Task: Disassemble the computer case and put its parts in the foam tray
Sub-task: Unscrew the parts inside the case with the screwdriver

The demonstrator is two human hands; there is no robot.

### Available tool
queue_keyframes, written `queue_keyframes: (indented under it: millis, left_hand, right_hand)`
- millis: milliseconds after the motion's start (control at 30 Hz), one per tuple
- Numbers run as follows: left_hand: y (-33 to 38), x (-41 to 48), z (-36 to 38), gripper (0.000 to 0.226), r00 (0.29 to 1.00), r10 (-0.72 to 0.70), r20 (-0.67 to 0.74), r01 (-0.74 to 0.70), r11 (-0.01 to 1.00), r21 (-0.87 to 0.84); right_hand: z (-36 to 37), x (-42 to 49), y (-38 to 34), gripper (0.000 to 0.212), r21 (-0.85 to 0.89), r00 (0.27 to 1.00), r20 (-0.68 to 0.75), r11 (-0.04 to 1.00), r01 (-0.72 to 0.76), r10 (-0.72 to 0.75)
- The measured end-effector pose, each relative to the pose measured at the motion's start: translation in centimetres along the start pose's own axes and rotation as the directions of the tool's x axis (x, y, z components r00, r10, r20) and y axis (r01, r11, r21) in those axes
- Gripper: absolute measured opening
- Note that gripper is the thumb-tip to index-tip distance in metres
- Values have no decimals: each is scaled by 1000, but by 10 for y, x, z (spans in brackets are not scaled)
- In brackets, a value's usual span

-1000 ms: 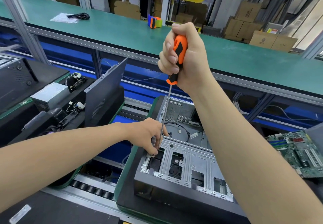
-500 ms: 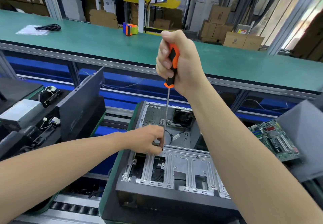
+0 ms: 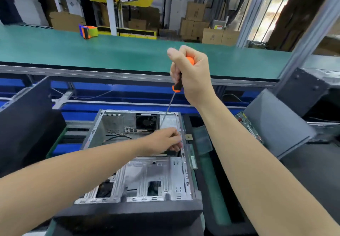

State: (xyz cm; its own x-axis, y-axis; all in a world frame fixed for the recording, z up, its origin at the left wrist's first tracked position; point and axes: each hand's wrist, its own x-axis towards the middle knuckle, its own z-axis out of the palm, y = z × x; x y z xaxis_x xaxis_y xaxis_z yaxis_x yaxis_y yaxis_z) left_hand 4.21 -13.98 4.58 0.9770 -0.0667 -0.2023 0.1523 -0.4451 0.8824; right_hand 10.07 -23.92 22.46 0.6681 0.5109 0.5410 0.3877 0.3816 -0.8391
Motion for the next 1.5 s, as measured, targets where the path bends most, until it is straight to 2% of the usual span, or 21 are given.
queue_keyframes:
  millis: [133,267,400,533,700,800,1033,1267,1367,1500]
  left_hand:
    - [35,40,59,20,998,18,63,-13,997,-72]
    - [61,70,102,15,996,-10,88,-5,985,172]
    - [69,91,130,19,989,-92,117,38,916,399]
    - [60,108,155,23,969,-210,127,100,812,575]
    - [33,122,186,24,926,-325,193,102,706,701]
    - [20,124,203,24,907,-344,242,65,682,728]
    - [2,128,235,18,881,-382,280,62,680,731]
    - [6,128,231,33,866,-400,301,39,654,755]
    - [23,124,208,38,897,-337,285,24,681,732]
    - [55,109,156,29,976,-166,140,39,767,641]
  right_hand:
    - [-63,-13,11,44,151,990,-123,988,-45,64]
    - [-120,-19,11,45,304,970,-231,953,-7,81]
    - [-166,-23,11,47,374,969,-233,927,16,77]
    - [-200,-36,23,43,416,948,-282,909,-16,145]
    - [-232,-47,33,43,527,874,-402,850,-24,274]
    - [-251,-49,36,45,561,837,-447,828,-12,315]
    - [-269,-61,51,43,417,848,-440,904,-98,296]
    - [-258,-73,77,43,260,860,-382,932,-252,338]
    - [-250,-73,81,45,146,856,-371,933,-330,360]
    - [-226,-64,78,42,11,847,-340,903,-430,408]
